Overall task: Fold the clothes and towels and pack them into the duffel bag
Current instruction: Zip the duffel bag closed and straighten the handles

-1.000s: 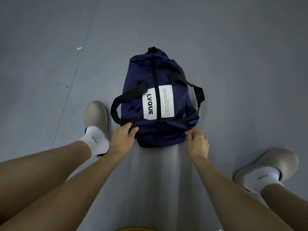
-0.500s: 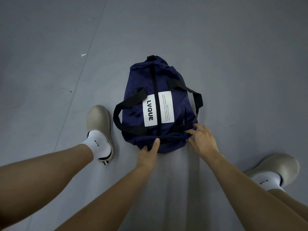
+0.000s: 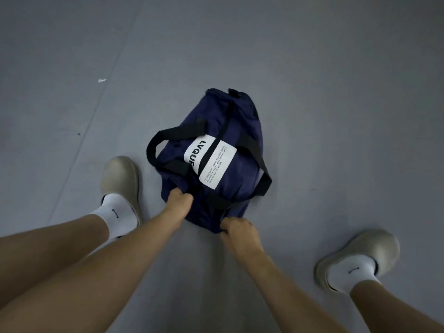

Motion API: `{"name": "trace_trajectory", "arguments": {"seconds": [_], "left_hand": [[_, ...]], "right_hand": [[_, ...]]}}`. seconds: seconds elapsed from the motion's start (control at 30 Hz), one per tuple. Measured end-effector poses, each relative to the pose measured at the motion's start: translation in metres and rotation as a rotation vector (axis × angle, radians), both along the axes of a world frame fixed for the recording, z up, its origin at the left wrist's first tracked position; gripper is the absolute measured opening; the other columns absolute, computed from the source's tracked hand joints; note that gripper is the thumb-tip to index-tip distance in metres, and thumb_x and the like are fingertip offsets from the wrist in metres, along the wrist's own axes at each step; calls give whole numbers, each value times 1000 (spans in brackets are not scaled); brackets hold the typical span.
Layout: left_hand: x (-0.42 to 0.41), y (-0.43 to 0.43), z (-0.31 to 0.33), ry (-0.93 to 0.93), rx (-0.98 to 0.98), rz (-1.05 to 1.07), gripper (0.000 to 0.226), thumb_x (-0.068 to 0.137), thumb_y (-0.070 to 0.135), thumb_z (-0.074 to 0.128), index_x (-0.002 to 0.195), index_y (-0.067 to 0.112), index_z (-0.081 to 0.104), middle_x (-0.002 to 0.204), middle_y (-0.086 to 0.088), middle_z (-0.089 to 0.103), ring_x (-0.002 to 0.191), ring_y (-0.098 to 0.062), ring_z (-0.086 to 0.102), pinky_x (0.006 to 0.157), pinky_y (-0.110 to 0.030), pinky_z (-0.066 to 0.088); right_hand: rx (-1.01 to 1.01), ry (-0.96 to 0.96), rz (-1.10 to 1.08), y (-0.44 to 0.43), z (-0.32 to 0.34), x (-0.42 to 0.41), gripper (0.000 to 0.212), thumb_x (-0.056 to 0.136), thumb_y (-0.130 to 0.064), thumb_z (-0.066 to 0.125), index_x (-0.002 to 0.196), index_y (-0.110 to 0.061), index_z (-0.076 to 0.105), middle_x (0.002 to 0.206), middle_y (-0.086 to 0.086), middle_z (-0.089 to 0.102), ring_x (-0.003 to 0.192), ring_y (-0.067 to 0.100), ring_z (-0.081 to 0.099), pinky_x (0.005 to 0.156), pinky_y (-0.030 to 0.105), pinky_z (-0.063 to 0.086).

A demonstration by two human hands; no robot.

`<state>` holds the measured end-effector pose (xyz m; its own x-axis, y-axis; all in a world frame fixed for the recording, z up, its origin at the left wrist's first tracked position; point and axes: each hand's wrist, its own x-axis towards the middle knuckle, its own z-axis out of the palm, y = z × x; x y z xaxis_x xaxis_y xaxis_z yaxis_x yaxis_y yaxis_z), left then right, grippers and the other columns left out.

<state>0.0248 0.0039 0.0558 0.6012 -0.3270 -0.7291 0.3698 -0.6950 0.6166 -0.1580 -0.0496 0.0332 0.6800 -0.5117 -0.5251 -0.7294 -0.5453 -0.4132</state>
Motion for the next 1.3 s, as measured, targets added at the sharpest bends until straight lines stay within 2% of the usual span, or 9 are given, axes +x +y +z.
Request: {"name": "trace_trajectory", "arguments": {"seconds": [0.13, 0.27, 0.4, 0.47, 0.6, 0.77, 1.07, 1.2, 1.3], "left_hand": [[46, 20, 0, -88, -52, -51, 26, 85, -11, 47, 73, 11, 56, 68, -8, 58, 65, -24, 53, 65, -33, 42], [46, 43, -1, -87, -174, 69, 13, 98, 5, 57, 101, 16, 64, 94, -11, 69, 85, -28, 68, 79, -45, 60], [34, 57, -12, -168, -109, 44, 16, 96, 13, 64, 110, 18, 60, 101, -7, 69, 92, -29, 70, 79, -47, 62], [34, 62, -14, -236, -71, -23, 13, 95, 15, 64, 106, 21, 61, 94, -5, 69, 83, -27, 71, 77, -47, 62], [52, 62, -9, -332, -59, -67, 13, 96, 16, 64, 99, 29, 62, 92, -4, 70, 76, -26, 71, 74, -46, 62], [104, 46, 12, -560, -74, -138, 6, 100, 21, 58, 99, 26, 56, 82, -1, 65, 72, -29, 65, 61, -36, 57], [156, -16, 43, -765, 67, -548, 9, 101, 33, 52, 107, 26, 53, 87, -3, 67, 83, -32, 63, 83, -42, 51], [150, 11, 10, -600, 66, -407, 15, 91, 50, 57, 103, 45, 50, 85, 6, 66, 78, -29, 67, 81, -49, 57], [130, 22, 8, -500, -32, -218, 53, 95, 31, 65, 143, 36, 41, 93, -1, 64, 84, -26, 67, 83, -41, 56]], "right_hand": [[160, -111, -43, 14, 19, 32, 27, 94, -36, 55, 116, -34, 69, 114, -6, 72, 104, 24, 65, 89, 37, 51], [-328, -536, -385, -69, 59, 61, 24, 96, -39, 60, 115, -27, 68, 112, -5, 68, 97, 21, 60, 84, 40, 52], [-640, -368, -388, -162, 75, 81, 60, 92, -36, 67, 145, -24, 42, 138, 7, 48, 113, 30, 49, 95, 43, 44], [-580, -274, -391, -189, 71, 80, 56, 94, -35, 65, 143, -19, 45, 133, 9, 51, 110, 36, 52, 93, 44, 44], [-457, -323, -459, -218, 73, 68, 26, 96, -37, 62, 97, -11, 63, 107, 12, 59, 94, 37, 57, 75, 39, 46], [-161, -334, -777, -224, 81, 21, 45, 89, -49, 68, 69, -12, 52, 65, 3, 53, 68, 27, 53, 57, 32, 36], [-27, -363, -921, -200, 85, -31, 57, 86, -56, 69, 62, -19, 34, 62, 4, 37, 61, 23, 36, 56, 35, 31], [-77, -316, -872, -188, 83, -23, 56, 89, -53, 67, 62, -15, 37, 59, 3, 42, 57, 23, 42, 54, 32, 33], [-146, -304, -862, -174, 82, -15, 52, 89, -54, 64, 69, -8, 51, 65, 5, 56, 65, 29, 57, 57, 32, 39]]}}
